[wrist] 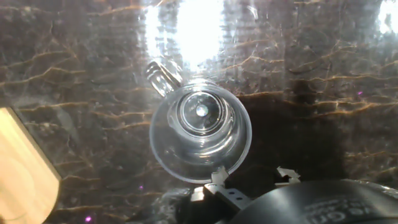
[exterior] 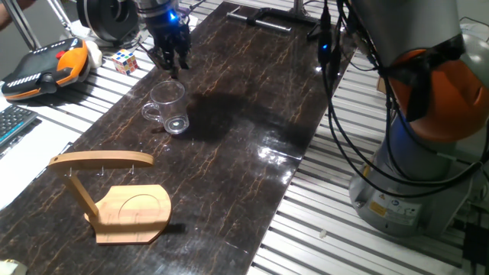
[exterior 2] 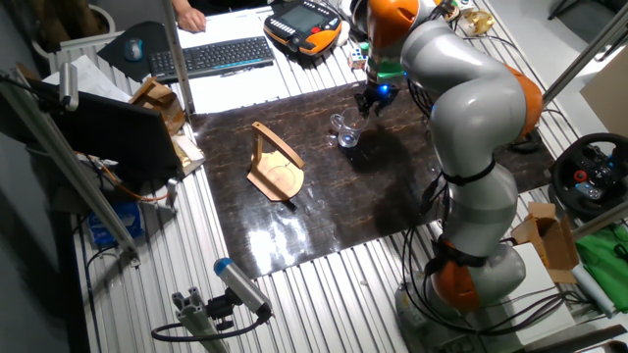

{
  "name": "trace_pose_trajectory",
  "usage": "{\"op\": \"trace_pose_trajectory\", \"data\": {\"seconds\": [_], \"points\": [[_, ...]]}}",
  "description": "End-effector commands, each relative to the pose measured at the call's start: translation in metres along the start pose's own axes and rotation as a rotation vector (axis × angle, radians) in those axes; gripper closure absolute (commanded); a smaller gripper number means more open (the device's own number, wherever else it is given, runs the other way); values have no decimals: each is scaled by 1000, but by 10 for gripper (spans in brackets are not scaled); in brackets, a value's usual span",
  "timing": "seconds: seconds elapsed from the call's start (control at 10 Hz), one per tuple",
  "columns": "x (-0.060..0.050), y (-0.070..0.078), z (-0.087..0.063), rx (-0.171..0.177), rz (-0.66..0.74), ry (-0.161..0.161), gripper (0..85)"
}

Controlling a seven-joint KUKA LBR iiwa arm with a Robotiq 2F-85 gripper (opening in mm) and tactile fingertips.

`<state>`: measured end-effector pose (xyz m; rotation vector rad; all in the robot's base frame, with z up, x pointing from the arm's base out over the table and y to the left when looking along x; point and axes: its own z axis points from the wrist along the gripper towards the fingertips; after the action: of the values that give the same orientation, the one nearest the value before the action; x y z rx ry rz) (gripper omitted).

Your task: Put the cup on the cup rack

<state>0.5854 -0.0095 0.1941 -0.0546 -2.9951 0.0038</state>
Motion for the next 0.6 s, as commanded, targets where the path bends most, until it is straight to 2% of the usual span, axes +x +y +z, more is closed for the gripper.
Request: {"op": "trace_pose_trajectory", "data": {"seconds": [0.0, 0.1, 0.3, 0.4, 0.5], "points": [[0, 1, 0, 2, -5, -8, 400], [-10, -1, 7, -4, -14, -31, 387], [-30, -4, 26, -2, -51, -57, 387], [-36, -4, 34, -16, -56, -63, 390], [-37, -2, 36, -20, -61, -62, 393]]}}
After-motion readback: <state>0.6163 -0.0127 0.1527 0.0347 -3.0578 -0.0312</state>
